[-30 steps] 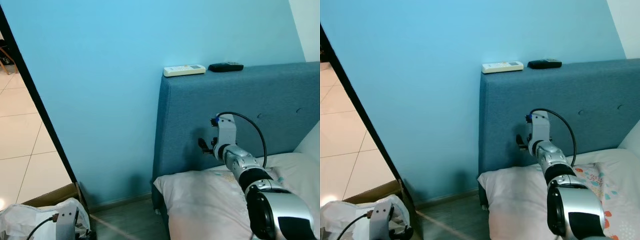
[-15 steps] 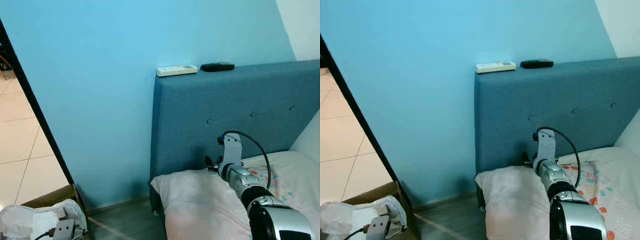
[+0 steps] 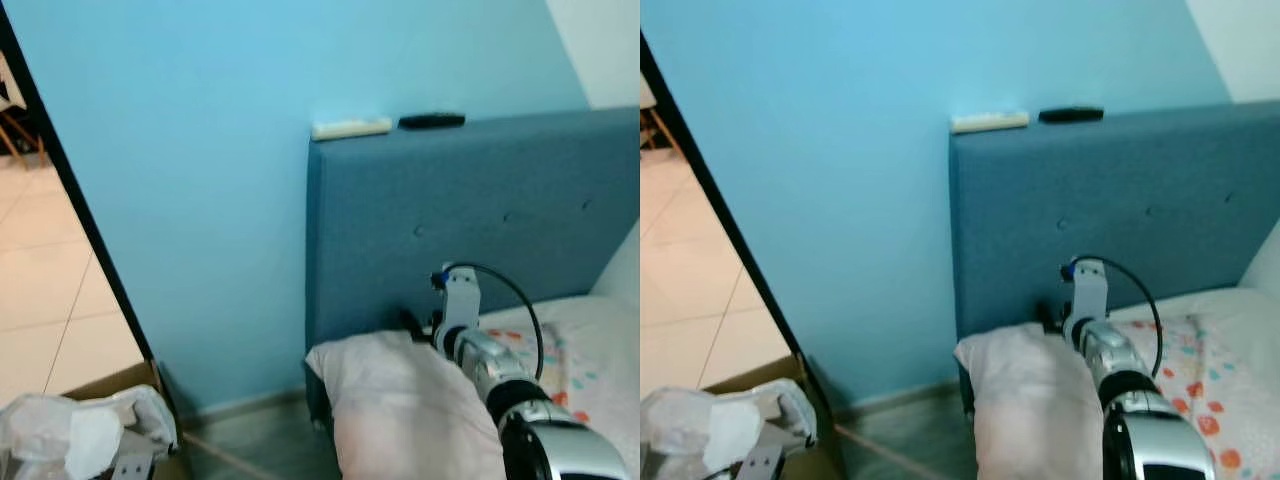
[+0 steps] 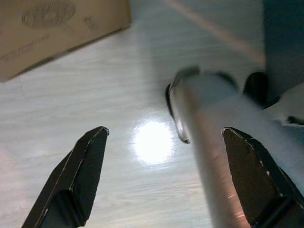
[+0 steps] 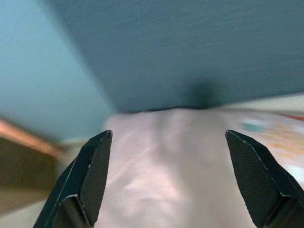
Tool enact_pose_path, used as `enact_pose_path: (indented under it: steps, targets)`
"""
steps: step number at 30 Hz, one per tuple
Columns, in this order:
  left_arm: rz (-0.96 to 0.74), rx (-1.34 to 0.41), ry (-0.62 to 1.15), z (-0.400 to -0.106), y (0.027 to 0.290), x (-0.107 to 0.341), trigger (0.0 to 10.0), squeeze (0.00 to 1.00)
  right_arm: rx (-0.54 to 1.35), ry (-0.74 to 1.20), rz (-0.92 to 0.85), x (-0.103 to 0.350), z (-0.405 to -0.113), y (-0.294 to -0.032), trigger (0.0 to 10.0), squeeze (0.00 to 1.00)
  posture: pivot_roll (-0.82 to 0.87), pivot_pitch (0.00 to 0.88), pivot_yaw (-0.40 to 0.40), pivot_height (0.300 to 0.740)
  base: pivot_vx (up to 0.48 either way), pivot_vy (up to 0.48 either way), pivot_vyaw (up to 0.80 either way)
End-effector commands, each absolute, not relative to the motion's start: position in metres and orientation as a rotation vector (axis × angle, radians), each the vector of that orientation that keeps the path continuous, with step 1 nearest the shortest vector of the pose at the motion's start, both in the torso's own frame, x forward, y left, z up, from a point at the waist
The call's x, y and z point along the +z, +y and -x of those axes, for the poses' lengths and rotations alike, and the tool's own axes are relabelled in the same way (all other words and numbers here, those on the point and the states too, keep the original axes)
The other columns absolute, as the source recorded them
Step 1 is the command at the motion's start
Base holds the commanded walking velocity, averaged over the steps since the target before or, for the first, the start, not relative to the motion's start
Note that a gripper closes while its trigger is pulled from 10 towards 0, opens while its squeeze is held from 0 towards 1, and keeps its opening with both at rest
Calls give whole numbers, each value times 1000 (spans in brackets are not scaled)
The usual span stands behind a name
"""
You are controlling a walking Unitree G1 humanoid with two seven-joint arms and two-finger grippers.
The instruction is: Clean up the room
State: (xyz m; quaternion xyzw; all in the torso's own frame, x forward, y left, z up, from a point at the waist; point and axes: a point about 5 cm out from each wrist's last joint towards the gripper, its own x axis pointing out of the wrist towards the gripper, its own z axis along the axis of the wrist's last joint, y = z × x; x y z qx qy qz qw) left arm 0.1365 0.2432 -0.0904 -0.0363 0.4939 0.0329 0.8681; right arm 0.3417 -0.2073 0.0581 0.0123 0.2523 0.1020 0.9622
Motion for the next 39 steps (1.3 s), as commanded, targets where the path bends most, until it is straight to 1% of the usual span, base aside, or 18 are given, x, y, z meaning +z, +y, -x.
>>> enact_pose_path:
  steps: [1,2,3,5,10,11,12,14,16,18,19,22,29,30,33,36,38,39]
  targets:
    - [68,54,1056,-130,241,-93,10000,0,361,530,-22,53,-338,-188,10000,0,-56,0,-2,616,0,0,0]
    - [67,51,1061,-127,242,-94,10000,0,448,537,-13,52,-335,-178,10000,0,-56,0,-2,611,0,0,0]
    - [67,51,1061,-127,242,-94,10000,0,448,537,-13,52,-335,-178,10000,0,-56,0,-2,611,0,0,0]
    - [61,45,1071,-122,242,-95,10000,0,656,581,62,45,-321,-161,10000,0,-53,0,-2,601,0,0,0]
    - [59,43,1074,-120,243,-95,10000,0,703,594,70,44,-318,-157,10000,0,-53,0,-4,596,0,0,0]
    - [56,36,1074,-121,241,-96,10000,0,740,671,88,42,-314,-158,10000,0,-53,0,-5,596,0,0,0]
    - [56,36,1074,-121,241,-96,10000,0,740,671,88,42,-314,-158,10000,0,-53,0,-5,596,0,0,0]
    - [52,22,1068,-126,236,-96,10000,0,777,821,148,33,-302,-168,10000,0,-55,1,-5,596,0,0,0]
    - [52,22,1068,-126,236,-96,10000,0,777,821,148,33,-302,-168,10000,0,-55,1,-5,596,0,0,0]
    - [51,12,1063,-130,232,-96,10000,0,813,954,204,24,-286,-178,10000,0,-54,3,-7,596,0,0,0]
    - [51,12,1063,-130,232,-96,10000,0,813,954,204,24,-286,-178,10000,0,-54,3,-7,596,0,0,0]
    - [51,2,1060,-132,227,-96,10000,0,779,1190,330,16,-265,-208,10000,0,-54,12,-10,596,0,0,0]
    - [52,-4,1064,-129,222,-98,10000,0,714,1278,397,29,-256,-235,10000,0,-66,28,-12,596,0,0,0]
    - [53,-6,1070,-127,220,-99,10000,0,680,1355,466,35,-244,-255,10000,0,-69,34,-16,596,0,0,0]
    - [53,-6,1070,-127,220,-99,10000,0,680,1355,466,35,-244,-255,10000,0,-69,34,-16,596,0,0,0]
    - [56,-9,1064,-129,217,-99,10000,0,564,1479,658,36,-229,-291,10000,0,-68,40,-18,596,0,0,0]
    - [56,-9,1064,-129,217,-99,10000,0,564,1479,658,36,-229,-291,10000,0,-68,40,-18,596,0,0,0]
    - [57,-12,1061,-131,216,-98,10000,0,504,1523,724,36,-225,-306,10000,0,-67,41,-18,596,0,0,0]
